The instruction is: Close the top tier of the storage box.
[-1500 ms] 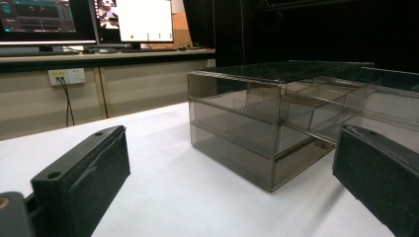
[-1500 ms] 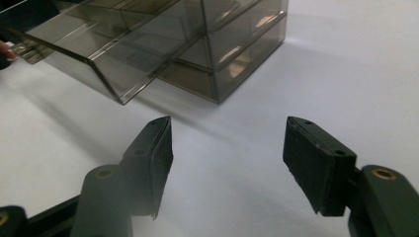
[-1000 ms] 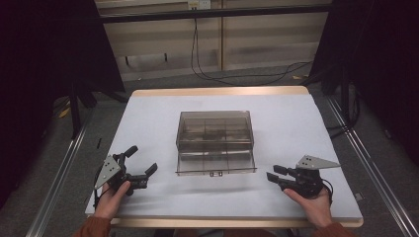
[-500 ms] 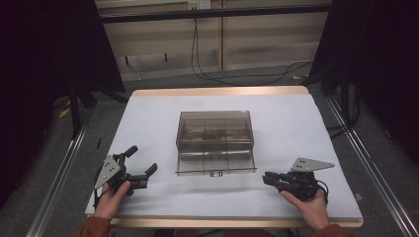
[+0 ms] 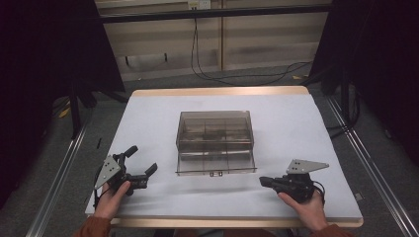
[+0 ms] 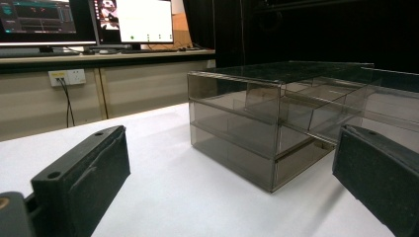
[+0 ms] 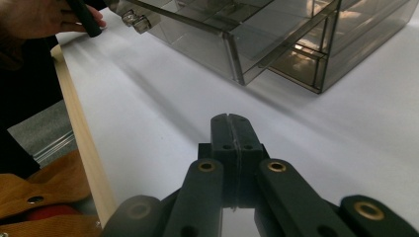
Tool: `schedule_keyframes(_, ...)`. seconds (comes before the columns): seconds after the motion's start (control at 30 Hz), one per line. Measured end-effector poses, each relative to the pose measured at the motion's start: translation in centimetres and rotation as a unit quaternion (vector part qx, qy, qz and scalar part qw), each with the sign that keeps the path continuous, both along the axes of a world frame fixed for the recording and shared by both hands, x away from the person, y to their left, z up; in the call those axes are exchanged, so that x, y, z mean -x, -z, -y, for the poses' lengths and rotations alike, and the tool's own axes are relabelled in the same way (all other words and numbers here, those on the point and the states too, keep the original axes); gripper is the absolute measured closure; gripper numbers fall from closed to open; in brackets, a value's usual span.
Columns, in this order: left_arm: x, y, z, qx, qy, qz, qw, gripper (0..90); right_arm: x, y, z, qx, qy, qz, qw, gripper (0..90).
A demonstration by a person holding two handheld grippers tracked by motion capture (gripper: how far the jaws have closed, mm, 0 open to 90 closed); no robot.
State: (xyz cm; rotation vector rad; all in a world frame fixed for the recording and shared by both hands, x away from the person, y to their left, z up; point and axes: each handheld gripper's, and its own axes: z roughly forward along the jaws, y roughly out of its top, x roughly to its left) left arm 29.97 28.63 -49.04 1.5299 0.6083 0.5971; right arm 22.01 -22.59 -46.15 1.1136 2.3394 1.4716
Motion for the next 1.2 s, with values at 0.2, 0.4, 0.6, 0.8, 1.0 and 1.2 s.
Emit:
schedule_keyframes(0.2,0.0,0.0,0.0,-0.001,0.000,0.000,1.0000,1.0,0.1,0.0,-0.4,0.005,-0.012,0.001,0.9999,90.0)
schedule_keyframes(0.4,0.0,0.0,0.0,0.000,0.000,0.000,1.0000,1.0,0.3,-0.1,-1.0,0.006,-0.022,0.001,0.9997,90.0)
schedule_keyframes(0.6,0.0,0.0,0.0,-0.001,0.000,0.001,1.0000,1.0,0.4,-0.1,-1.5,0.009,-0.031,0.003,0.9995,90.0)
schedule_keyframes(0.8,0.0,0.0,0.0,0.000,0.000,0.000,1.0000,1.0,0.5,-0.1,-2.0,0.014,-0.041,0.003,0.9991,90.0)
schedule_keyframes(1.0,0.0,0.0,0.0,-0.001,0.000,0.001,1.0000,1.0,0.7,-0.3,-2.7,0.013,-0.046,0.008,0.9988,90.0)
schedule_keyframes(1.2,0.0,0.0,0.0,0.000,0.000,0.000,1.0000,1.0,0.8,-0.3,-3.2,0.012,-0.051,0.009,0.9986,90.0)
